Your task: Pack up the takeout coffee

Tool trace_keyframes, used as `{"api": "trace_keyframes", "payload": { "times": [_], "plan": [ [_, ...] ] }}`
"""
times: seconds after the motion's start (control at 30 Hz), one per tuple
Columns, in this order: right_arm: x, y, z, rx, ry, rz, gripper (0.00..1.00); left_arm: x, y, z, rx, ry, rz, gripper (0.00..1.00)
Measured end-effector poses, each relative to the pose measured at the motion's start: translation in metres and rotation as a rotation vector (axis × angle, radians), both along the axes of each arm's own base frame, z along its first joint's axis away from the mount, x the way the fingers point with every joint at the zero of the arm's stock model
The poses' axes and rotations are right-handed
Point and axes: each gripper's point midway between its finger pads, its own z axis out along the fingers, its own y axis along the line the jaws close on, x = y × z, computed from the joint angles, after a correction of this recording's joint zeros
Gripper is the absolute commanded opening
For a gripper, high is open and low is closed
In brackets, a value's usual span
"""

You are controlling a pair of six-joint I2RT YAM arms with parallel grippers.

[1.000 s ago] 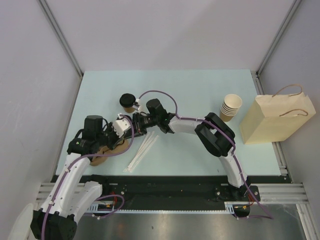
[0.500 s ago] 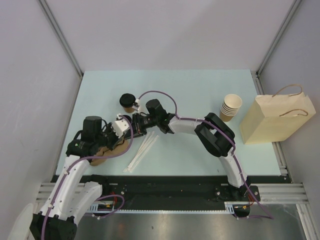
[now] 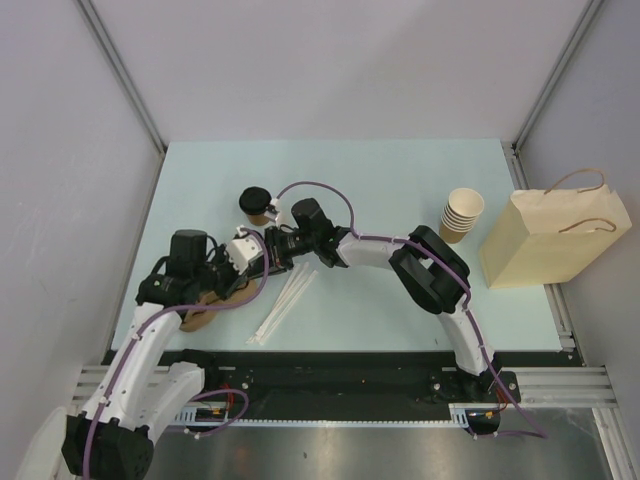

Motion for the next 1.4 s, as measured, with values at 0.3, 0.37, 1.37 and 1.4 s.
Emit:
{"api": "trace_keyframes", "payload": {
  "times": [0.3, 0.37, 1.37, 1.4],
  "plan": [
    [-0.001, 0.001, 0.000, 0.000, 0.000, 0.002, 0.19, 0.001, 0.001, 0.002, -0.001, -0.008, 0.011, 0.00],
    [-0.002, 0.001, 0.000, 0.000, -0.001, 0.002, 0.19, 0.000, 0.001, 0.003, -0.001, -0.014, 0.012, 0.00],
    [-0.003, -0.002, -0.006, -0.021, -0.023, 0.015, 0.34, 0.011, 0.012, 0.115, 0.029, -0.282, 0.027, 0.00],
    [-0.002, -0.003, -0.006, -0.025, -0.024, 0.016, 0.40, 0.012, 0.011, 0.118, 0.026, -0.287, 0.024, 0.00]
  ]
}}
